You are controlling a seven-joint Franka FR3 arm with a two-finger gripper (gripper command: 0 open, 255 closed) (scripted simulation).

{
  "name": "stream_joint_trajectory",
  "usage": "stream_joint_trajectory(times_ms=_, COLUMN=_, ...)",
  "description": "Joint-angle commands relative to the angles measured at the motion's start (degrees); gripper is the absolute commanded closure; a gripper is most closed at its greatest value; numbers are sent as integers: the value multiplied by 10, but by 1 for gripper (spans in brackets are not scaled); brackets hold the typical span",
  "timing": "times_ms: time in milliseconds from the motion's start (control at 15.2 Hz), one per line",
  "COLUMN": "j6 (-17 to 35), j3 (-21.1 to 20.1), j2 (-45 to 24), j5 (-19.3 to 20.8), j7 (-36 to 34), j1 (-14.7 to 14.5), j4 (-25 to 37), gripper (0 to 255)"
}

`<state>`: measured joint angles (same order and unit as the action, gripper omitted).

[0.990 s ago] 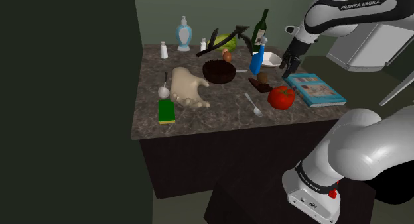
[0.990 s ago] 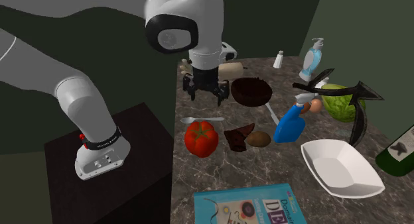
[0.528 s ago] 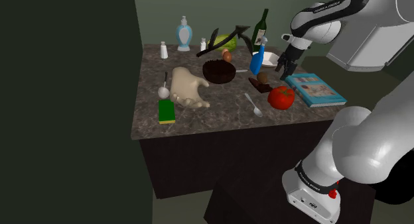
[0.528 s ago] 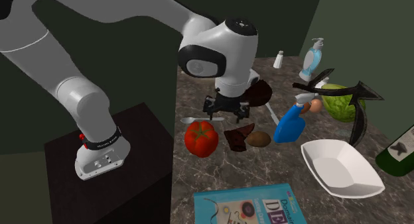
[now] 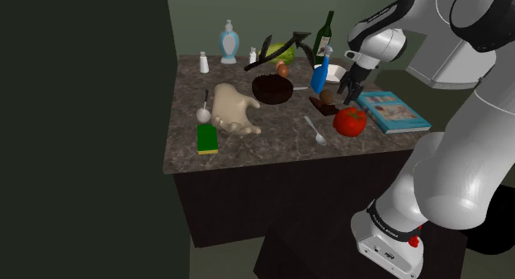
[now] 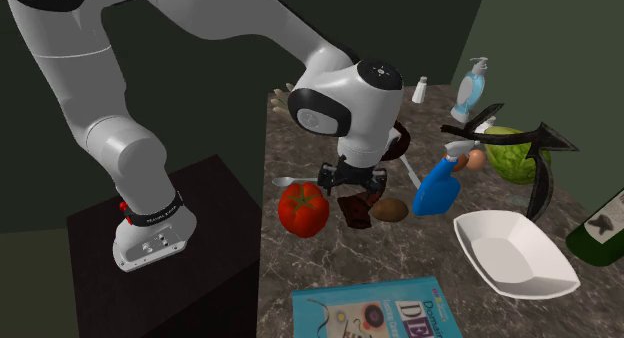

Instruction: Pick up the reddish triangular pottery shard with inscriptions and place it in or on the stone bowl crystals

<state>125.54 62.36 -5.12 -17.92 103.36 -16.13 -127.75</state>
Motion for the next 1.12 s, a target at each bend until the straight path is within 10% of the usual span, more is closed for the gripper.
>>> stream_joint_trajectory(times_ms=0, j6=15, j3=-7, j2=-20, j5=-26, j7=17, j1=4, j4=-9, gripper=0)
stream_joint_trajectory(times_ms=528, j6=15, j3=-8, j2=-20, j5=-26, j7=17, j1=5, j4=-9, gripper=0)
stream_joint_trajectory(times_ms=594, j6=15, j3=-8, j2=-20, j5=-26, j7=17, j1=5, j4=-9, gripper=255)
stream_joint_trajectory(times_ms=1056, j6=15, j3=-8, j2=-20, j5=-26, j7=17, j1=5, j4=-9, gripper=255)
